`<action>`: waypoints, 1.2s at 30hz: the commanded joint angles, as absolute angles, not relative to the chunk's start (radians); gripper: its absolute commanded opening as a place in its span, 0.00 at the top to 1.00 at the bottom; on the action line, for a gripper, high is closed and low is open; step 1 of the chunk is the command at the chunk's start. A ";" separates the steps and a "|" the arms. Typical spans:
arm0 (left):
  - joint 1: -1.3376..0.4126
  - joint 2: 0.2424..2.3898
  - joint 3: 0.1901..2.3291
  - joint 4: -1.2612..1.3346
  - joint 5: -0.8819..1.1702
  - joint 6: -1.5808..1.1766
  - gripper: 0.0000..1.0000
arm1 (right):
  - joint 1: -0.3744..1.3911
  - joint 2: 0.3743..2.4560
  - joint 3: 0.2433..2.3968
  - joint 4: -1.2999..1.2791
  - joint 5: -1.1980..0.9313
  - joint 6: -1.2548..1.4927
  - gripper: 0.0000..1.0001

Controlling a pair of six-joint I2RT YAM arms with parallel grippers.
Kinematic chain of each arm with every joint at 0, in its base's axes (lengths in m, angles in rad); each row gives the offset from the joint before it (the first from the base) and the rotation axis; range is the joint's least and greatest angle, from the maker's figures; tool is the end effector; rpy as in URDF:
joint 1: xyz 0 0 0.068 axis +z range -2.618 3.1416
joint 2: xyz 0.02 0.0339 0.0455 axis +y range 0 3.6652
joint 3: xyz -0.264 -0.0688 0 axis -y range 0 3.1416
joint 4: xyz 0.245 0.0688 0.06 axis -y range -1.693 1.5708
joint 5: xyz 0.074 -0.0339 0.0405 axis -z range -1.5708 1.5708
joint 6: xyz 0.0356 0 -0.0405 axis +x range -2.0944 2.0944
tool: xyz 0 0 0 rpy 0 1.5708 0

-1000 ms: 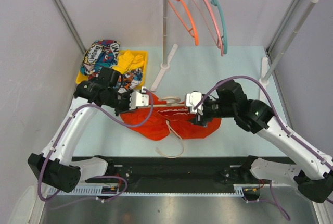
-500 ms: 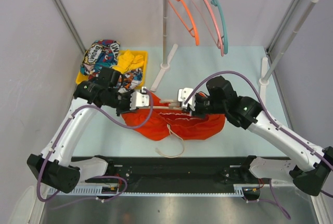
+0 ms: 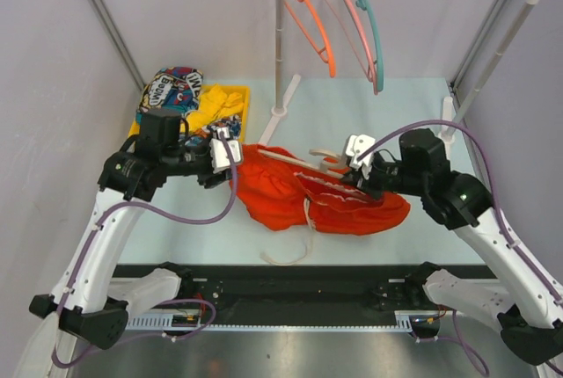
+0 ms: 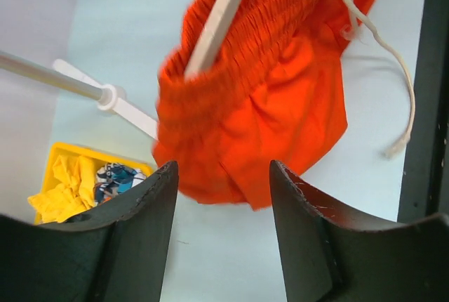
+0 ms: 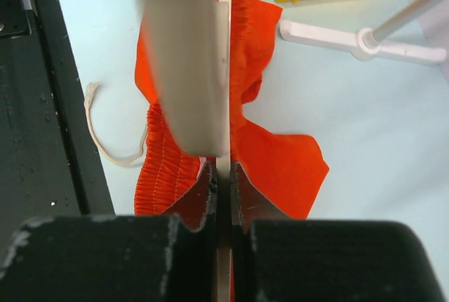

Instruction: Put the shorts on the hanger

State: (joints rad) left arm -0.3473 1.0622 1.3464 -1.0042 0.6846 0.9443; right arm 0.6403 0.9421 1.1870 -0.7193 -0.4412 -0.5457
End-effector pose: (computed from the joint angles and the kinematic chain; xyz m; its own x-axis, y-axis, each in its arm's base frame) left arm 0.1674 -0.0845 0.4034 0.2122 0.5906 -0.7786 0.9190 0.1504 0.3646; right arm 0.1371 0.1211 0.3961 0.1254 -0.4918 -0.8616 -0.9123 0.2842 -0.2950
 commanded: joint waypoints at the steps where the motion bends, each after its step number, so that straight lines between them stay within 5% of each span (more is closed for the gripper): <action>1: -0.341 1.022 1.365 -0.870 0.709 0.810 0.37 | 0.592 0.853 1.226 -0.776 -0.423 -0.479 1.00; 9: -0.363 1.097 1.402 -0.787 0.813 0.804 0.37 | 0.581 0.762 1.241 -0.925 -0.413 -0.428 1.00; 23: -0.443 1.158 1.381 -0.749 0.811 0.784 0.33 | 0.405 0.687 1.250 -1.048 -0.003 -0.077 1.00; 28: -0.457 1.144 1.350 -0.733 0.816 0.770 0.24 | 0.292 0.716 1.276 -1.025 -0.002 -0.014 1.00; 31: -0.462 1.121 1.310 -0.736 0.813 0.761 0.05 | 0.223 0.784 1.325 -1.012 0.031 -0.005 1.00; 36: -0.463 1.065 1.247 -0.715 0.816 0.733 0.00 | -0.048 0.920 1.442 -0.976 -0.143 -0.021 1.00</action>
State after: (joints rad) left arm -0.4553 1.1278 1.2835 -0.7517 0.7723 0.7731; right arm 0.1417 0.8307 1.3231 -1.0828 -0.0315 -0.0387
